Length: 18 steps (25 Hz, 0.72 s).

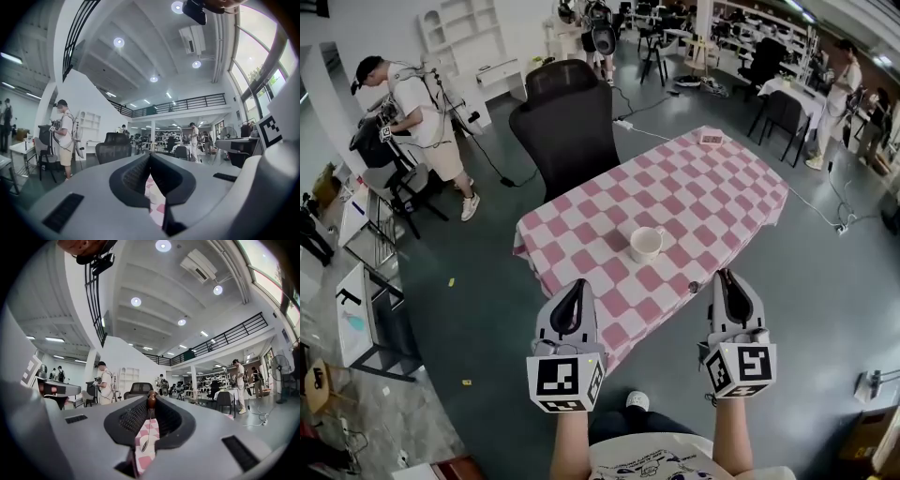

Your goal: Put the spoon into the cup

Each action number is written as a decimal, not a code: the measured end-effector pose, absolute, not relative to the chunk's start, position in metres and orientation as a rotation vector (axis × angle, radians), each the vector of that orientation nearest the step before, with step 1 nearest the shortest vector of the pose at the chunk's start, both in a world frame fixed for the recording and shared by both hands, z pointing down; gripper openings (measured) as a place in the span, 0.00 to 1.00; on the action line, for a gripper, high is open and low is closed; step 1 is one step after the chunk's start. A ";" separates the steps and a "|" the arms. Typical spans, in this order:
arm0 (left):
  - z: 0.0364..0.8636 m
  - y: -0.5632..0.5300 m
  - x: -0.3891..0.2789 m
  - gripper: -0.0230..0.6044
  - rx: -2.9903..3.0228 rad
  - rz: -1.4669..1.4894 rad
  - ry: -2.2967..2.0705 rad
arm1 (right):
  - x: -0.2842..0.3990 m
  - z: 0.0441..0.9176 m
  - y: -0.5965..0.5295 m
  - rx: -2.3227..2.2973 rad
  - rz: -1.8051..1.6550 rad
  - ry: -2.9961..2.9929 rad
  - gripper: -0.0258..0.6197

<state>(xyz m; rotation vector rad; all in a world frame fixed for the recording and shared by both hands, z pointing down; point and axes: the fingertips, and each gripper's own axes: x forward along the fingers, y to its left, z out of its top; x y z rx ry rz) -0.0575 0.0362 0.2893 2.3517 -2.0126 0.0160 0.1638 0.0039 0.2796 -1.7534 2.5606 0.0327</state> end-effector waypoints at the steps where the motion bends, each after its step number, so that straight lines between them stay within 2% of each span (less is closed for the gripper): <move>1: 0.291 0.028 -0.058 0.06 2.342 0.018 -2.014 | 0.163 0.280 -0.004 -1.746 0.035 2.570 0.12; 18: 0.336 -0.077 -0.073 0.06 2.288 0.081 -1.958 | 0.137 0.323 -0.103 -1.735 -0.049 2.634 0.12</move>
